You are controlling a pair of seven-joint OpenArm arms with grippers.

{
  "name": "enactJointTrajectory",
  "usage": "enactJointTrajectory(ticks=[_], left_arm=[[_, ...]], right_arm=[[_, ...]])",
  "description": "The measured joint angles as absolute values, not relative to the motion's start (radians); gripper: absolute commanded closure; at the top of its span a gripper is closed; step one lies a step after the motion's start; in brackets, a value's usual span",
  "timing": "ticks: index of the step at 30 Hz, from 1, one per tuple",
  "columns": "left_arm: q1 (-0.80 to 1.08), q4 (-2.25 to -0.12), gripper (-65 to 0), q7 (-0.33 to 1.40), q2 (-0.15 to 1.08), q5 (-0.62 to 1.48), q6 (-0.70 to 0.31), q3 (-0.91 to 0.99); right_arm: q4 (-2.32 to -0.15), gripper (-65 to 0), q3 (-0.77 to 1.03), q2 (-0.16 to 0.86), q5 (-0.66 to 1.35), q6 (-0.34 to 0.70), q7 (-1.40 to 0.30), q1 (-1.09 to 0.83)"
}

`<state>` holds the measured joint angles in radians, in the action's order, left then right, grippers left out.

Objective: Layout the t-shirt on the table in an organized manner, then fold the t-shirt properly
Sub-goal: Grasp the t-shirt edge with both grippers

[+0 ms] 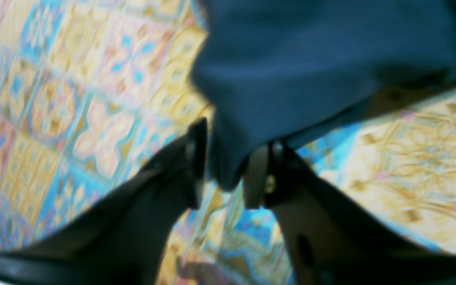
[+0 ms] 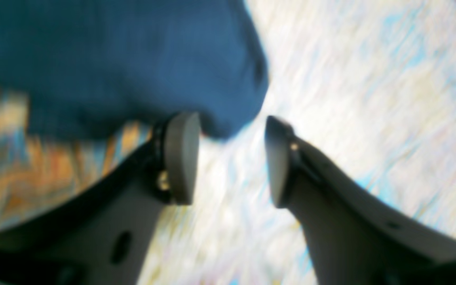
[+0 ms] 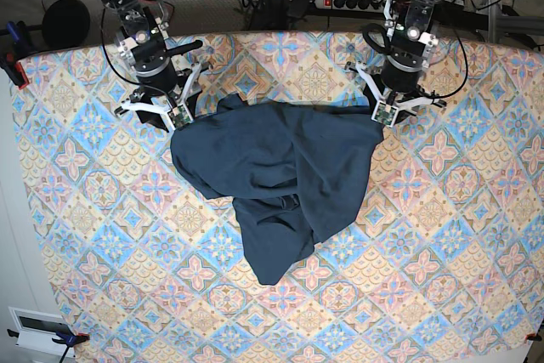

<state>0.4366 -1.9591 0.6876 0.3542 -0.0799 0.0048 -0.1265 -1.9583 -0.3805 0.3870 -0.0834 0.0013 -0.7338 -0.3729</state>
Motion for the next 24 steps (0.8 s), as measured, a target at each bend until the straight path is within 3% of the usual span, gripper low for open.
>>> enactJointTrajectory(ticks=[6,12,24], left_arm=[[0.402,-1.959,-25.2,0.683,0.351,0.042,0.0,-0.102],[0.4,-1.945,-25.1,0.683,0.354,0.047,0.0,-0.103],[0.396,-1.943,-25.1,0.685,0.352,0.046,0.002,-0.102]], right_arm=[[-1.959,-29.9,-0.646,0.387,-0.089,-0.001,-0.771,-0.229],[-1.958,-29.9,-0.859,0.422,-0.079,0.009,-0.867,-0.165],[-1.924,-29.9,-0.919,0.422,-0.082,0.002,-0.905,-0.096]])
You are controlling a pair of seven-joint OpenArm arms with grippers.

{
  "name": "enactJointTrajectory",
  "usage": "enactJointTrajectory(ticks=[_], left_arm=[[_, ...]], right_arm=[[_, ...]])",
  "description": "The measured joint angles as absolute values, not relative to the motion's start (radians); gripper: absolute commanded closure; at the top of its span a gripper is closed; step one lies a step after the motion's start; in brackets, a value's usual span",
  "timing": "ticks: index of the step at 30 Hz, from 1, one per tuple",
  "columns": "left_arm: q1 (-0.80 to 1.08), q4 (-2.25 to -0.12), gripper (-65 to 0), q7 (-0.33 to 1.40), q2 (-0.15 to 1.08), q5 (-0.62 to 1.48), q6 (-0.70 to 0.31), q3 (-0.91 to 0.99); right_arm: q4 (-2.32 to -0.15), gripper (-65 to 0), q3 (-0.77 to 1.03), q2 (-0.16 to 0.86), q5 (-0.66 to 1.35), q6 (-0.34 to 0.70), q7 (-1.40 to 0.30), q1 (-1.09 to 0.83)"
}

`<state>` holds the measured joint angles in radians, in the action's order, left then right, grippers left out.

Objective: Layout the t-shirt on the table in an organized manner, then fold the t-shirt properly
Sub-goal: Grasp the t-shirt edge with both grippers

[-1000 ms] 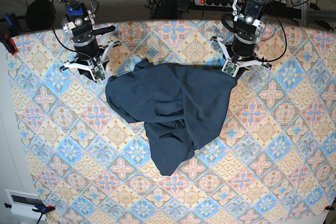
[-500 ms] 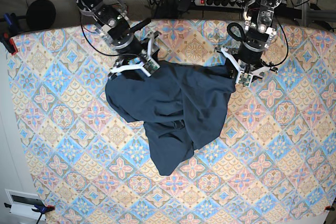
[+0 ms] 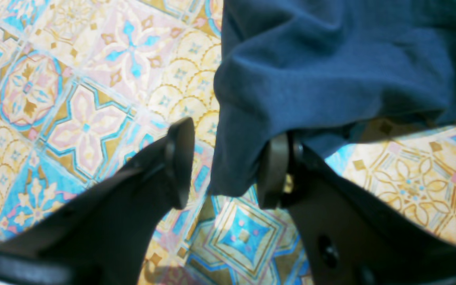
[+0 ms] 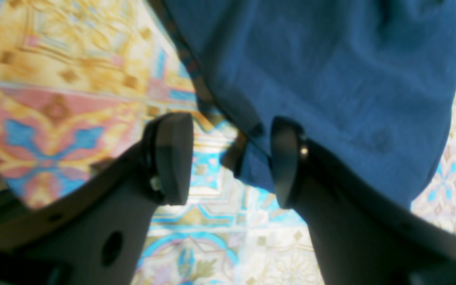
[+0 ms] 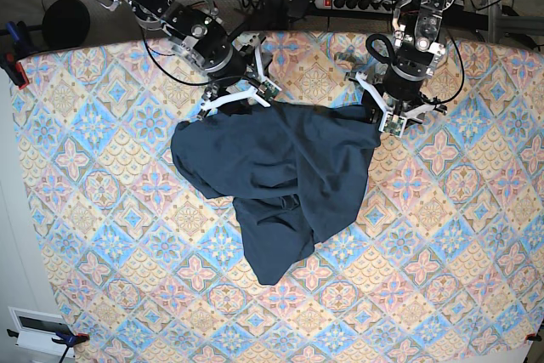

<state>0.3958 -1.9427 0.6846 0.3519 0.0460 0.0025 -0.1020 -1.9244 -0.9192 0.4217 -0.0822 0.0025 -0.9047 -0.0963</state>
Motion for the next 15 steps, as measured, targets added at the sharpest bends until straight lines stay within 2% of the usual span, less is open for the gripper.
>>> enactJointTrajectory(ticks=[9,15], left_arm=[[0.396,-1.943,-25.1,0.685,0.352,0.046,0.003,-0.101],[0.396,-1.943,-25.1,0.685,0.352,0.046,0.003,-0.101]], right_arm=[[-1.85,-29.5,-0.917,0.422,-0.083,0.003,-0.9,-0.1],[-1.811,-23.9,-0.917,0.42,-0.081,0.002,-0.867,-0.096]])
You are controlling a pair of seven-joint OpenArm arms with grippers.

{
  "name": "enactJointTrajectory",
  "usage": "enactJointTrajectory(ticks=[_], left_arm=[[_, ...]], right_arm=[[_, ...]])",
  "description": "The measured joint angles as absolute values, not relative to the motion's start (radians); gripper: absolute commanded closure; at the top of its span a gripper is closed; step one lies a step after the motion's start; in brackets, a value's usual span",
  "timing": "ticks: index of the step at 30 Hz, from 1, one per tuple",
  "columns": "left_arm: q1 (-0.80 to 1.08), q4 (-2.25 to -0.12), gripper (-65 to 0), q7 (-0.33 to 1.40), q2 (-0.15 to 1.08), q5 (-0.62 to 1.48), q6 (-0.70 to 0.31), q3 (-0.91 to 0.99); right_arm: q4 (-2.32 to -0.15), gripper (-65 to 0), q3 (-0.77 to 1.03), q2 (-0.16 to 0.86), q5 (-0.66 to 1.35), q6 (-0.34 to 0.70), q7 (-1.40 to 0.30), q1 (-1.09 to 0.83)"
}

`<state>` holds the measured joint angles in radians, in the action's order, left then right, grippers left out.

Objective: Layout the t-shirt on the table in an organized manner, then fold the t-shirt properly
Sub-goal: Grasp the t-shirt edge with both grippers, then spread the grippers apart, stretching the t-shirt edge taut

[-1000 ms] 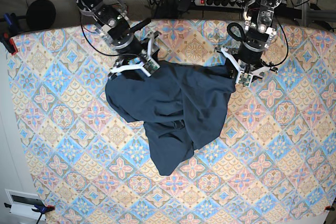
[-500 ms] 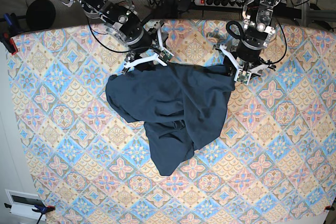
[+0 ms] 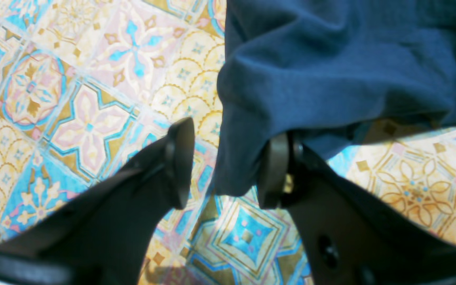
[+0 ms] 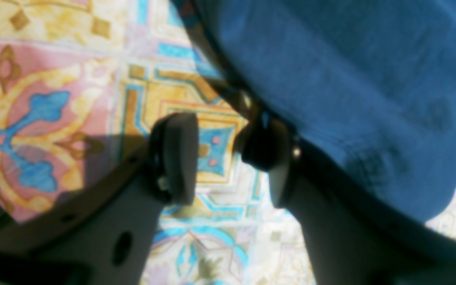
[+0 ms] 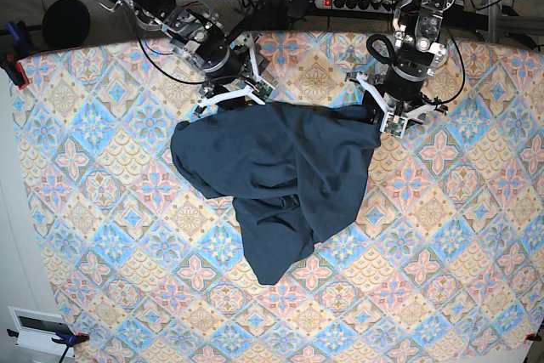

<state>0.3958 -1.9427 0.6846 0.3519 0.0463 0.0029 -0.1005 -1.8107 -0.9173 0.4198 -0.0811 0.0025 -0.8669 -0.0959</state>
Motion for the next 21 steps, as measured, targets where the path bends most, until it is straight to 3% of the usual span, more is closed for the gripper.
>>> enactJointTrajectory(ticks=[18,21], left_arm=[[0.396,-1.943,-25.1,0.685,0.353,0.046,0.003,-0.1],[0.396,-1.943,-25.1,0.685,0.353,0.046,0.003,-0.1]], right_arm=[[-1.779,-23.6,-0.846,0.451,-0.094,0.002,-0.875,-0.075],[-1.747,-19.0,-0.846,0.447,-0.094,-0.005,-0.842,-0.072]])
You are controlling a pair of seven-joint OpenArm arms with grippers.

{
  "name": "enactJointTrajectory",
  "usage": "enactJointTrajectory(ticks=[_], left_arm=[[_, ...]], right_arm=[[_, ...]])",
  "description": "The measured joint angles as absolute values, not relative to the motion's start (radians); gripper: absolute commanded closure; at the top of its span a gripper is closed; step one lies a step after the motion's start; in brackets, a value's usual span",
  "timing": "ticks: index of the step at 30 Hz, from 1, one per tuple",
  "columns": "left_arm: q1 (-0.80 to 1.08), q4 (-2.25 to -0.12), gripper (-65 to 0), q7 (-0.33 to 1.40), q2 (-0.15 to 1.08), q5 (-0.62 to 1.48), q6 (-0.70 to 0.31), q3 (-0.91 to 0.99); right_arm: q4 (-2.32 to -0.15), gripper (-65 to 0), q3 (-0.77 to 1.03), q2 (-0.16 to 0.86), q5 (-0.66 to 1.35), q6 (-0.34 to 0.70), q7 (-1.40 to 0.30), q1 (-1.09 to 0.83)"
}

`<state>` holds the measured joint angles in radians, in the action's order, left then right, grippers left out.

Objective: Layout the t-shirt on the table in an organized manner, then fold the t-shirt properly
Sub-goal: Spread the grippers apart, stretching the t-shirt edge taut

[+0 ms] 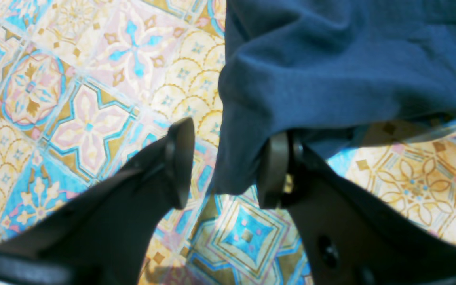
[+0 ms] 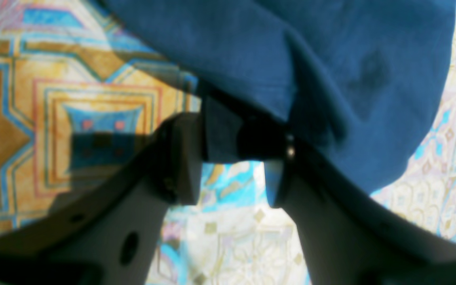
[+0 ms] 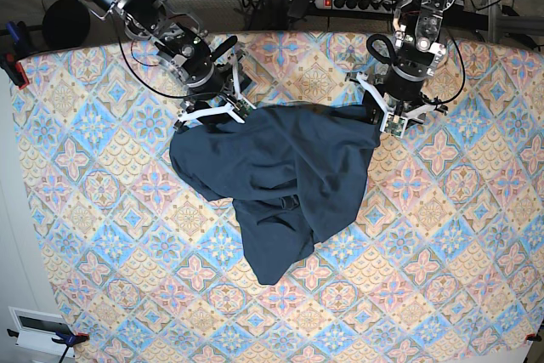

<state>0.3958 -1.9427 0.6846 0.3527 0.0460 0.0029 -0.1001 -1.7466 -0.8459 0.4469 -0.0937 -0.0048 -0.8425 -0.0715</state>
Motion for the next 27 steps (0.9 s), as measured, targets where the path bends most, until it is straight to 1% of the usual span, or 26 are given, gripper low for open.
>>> enactJointTrajectory(ticks=[3,4,6,7,9,14,17,18,20,23,27], left_arm=[[0.396,-1.943,-25.1,0.684,0.355,0.046,0.003,-0.1],[0.396,-1.943,-25.1,0.685,0.355,0.046,0.003,-0.1],[0.396,-1.943,-25.1,0.685,0.355,0.046,0.003,-0.1],[0.396,-1.943,-25.1,0.685,0.355,0.045,0.003,-0.1],[0.395,-1.943,-25.1,0.685,0.355,0.046,0.002,-0.1],[0.371,-1.943,-24.8,0.678,0.354,0.046,0.0,-0.1],[0.381,-1.96,-24.9,0.685,0.358,0.046,-0.001,-0.075],[0.39,-1.967,-25.1,0.684,0.361,0.045,0.001,-0.068],[0.407,-1.982,-25.1,0.675,0.377,0.048,-0.012,-0.069],[0.418,-1.983,-25.1,0.685,0.419,0.057,-0.016,-0.088],[0.437,-1.988,-25.2,0.664,0.475,0.053,-0.01,-0.094]], right_arm=[[-1.724,-2.1,-0.846,0.438,-0.084,-0.001,-0.821,-0.069],[-1.724,0.0,-0.846,0.436,-0.082,-0.001,-0.821,-0.069],[-1.734,-0.8,-0.813,0.432,-0.077,0.012,-0.825,-0.077],[-1.746,-1.4,-0.782,0.432,-0.075,0.015,-0.857,-0.083],[-1.779,-0.9,-0.684,0.442,-0.081,0.014,-0.903,-0.099],[-1.958,-0.9,-0.389,0.444,-0.093,0.004,-0.805,-0.174],[-1.963,-0.8,-0.22,0.439,-0.094,0.002,-0.768,-0.262],[-1.962,-0.8,-0.17,0.439,-0.08,0.015,-0.762,-0.3],[-1.952,-0.8,-0.095,0.436,-0.074,0.023,-0.753,-0.341],[-1.958,-0.8,0.0,0.438,-0.072,0.023,-0.686,-0.317],[-1.964,-0.8,0.018,0.436,-0.073,0.02,-0.695,-0.321]])
